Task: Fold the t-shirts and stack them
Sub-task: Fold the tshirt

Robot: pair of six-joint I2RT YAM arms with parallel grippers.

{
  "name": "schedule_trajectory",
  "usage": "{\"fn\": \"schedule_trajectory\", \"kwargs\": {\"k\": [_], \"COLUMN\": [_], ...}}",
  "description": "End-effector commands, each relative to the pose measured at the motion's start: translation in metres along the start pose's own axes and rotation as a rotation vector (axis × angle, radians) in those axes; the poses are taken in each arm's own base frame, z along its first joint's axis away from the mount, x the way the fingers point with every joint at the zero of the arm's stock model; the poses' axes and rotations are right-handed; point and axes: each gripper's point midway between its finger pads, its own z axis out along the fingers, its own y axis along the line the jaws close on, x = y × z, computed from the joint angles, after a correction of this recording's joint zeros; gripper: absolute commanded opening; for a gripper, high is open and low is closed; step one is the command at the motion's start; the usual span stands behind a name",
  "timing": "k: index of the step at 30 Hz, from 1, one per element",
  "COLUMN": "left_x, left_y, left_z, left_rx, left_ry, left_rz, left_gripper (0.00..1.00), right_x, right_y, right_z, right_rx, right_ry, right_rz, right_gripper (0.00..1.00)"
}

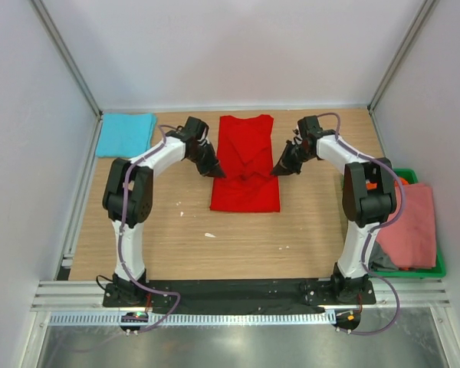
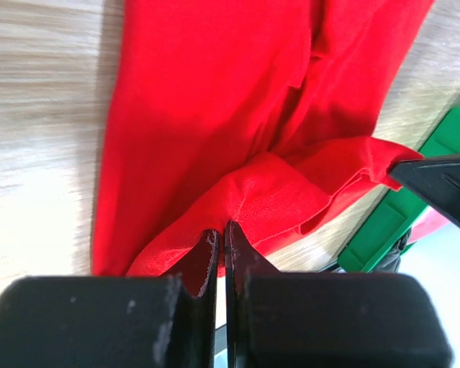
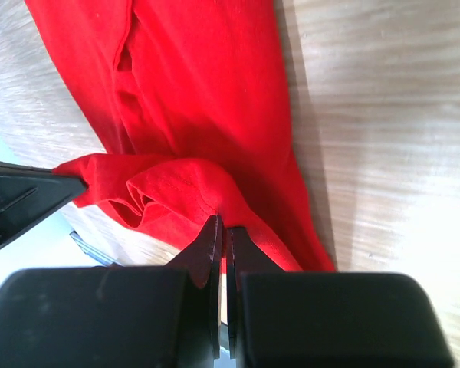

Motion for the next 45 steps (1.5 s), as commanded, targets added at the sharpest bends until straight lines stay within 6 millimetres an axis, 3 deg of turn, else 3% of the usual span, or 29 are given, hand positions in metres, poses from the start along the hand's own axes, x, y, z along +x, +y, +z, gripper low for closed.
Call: {"fn": "schedule_trajectory", "kwargs": {"k": [1, 9, 25, 31, 33, 36, 38, 39, 40, 43, 44, 45], "left_x": [-0.014, -0.024, -0.040, -0.047, -0.051, -0.059, -0.071, -0.075, -0.080, -0.067, -0.064, -0.053], "left_y": [-0.007, 0.005, 0.002, 0.003, 0.006, 0.010, 0.014, 0.013, 0.011, 0.009, -0.005, 0.002], "left_z": [-0.008, -0.006, 0.007, 0.010, 0.011, 0.001, -0.018, -0.028, -0.044, -0.054, -0.063, -0.057], "left_rx": [0.041, 0.036, 0.052, 0.041, 0.022, -0.033, -0.112, -0.132, -0.155, -0.120, -0.063, -0.059], "left_ry": [-0.018, -0.019, -0.010, -0.014, -0.023, -0.059, -0.129, -0.158, -0.210, -0.193, -0.213, -0.185], "left_rz": [0.001, -0.032, -0.043, -0.032, -0.030, 0.014, 0.081, 0.109, 0.136, 0.176, 0.198, 0.183], "left_gripper": [0.00, 0.00, 0.00, 0.04, 0.15, 0.32, 0.37, 0.44, 0.47, 0.47, 0.45, 0.40], "right_x": [-0.016, -0.025, -0.044, -0.052, -0.059, -0.076, -0.082, -0.092, -0.092, -0.084, -0.071, -0.061], "right_y": [0.016, 0.019, 0.014, 0.015, 0.015, 0.017, 0.012, 0.020, 0.013, 0.023, 0.019, 0.026], "right_z": [-0.010, -0.008, 0.006, 0.012, 0.014, 0.008, 0.000, -0.012, -0.019, -0.041, -0.038, -0.036], "right_rx": [-0.054, -0.069, -0.070, -0.070, -0.061, -0.044, 0.014, 0.027, 0.093, 0.132, 0.145, 0.143], "right_ry": [-0.021, -0.025, -0.017, -0.021, -0.031, -0.073, -0.082, -0.117, -0.123, -0.165, -0.145, -0.144], "right_rz": [-0.037, -0.030, -0.005, 0.000, -0.005, -0.016, -0.021, -0.073, -0.076, -0.167, -0.179, -0.211], "right_gripper": [0.01, 0.01, 0.01, 0.02, 0.07, 0.25, 0.38, 0.46, 0.49, 0.57, 0.57, 0.57]}}
